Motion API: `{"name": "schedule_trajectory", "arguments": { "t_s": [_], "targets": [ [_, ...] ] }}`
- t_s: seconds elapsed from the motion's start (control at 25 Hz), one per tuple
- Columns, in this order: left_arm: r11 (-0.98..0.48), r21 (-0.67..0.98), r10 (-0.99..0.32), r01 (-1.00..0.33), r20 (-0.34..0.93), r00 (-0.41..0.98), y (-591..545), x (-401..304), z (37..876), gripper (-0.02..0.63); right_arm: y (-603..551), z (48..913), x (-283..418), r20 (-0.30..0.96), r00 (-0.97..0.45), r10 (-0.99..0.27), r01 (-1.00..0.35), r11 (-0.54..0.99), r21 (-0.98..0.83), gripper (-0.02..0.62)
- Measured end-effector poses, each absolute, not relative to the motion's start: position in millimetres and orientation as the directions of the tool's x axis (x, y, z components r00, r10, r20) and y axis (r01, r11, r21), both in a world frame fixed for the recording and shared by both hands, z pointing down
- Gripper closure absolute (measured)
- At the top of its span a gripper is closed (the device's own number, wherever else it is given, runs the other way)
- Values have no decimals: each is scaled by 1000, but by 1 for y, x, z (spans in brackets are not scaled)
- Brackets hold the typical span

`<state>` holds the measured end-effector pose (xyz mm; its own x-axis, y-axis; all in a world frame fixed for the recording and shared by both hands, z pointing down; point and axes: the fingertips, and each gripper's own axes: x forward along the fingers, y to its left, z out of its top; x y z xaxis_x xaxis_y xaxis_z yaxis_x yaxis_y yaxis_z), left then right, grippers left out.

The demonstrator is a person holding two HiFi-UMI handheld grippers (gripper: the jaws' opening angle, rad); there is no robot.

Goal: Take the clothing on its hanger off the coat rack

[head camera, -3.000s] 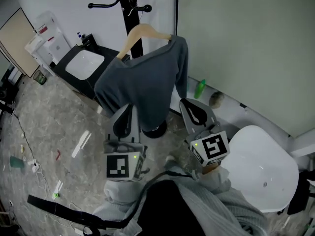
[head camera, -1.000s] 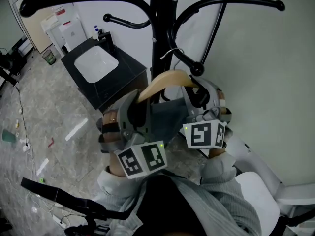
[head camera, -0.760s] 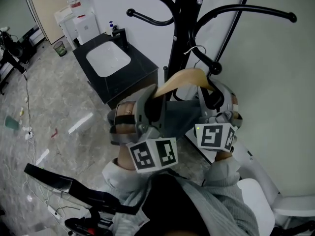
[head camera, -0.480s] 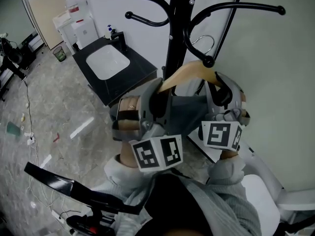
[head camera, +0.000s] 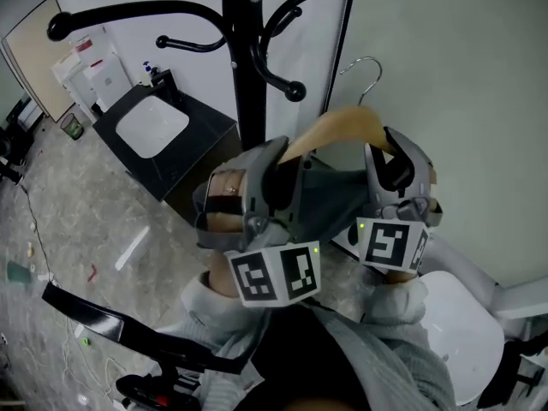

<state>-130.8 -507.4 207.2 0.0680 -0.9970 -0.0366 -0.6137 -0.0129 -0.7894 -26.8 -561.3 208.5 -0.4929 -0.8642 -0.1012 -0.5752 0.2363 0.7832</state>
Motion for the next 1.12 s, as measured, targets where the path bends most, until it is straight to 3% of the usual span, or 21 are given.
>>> {"name": "schedule_trajectory", "arguments": {
  "t_s": [0.24,0.56,1.12],
  "targets": [
    [-142,-783,-976,-606,7,220,-520,-82,230,500,-555,228,29,-63,-353,-933,-602,175,779,489],
    [-242,-773,-947,-586,57,317,-526,-40,265,500,-543,261,75,-15,-233,-972,-618,137,774,489],
    [-272,-782,-933,-561,71,353,-514,-17,281,500,-523,278,99,-11,-168,-986,-646,102,756,489]
  ]
}}
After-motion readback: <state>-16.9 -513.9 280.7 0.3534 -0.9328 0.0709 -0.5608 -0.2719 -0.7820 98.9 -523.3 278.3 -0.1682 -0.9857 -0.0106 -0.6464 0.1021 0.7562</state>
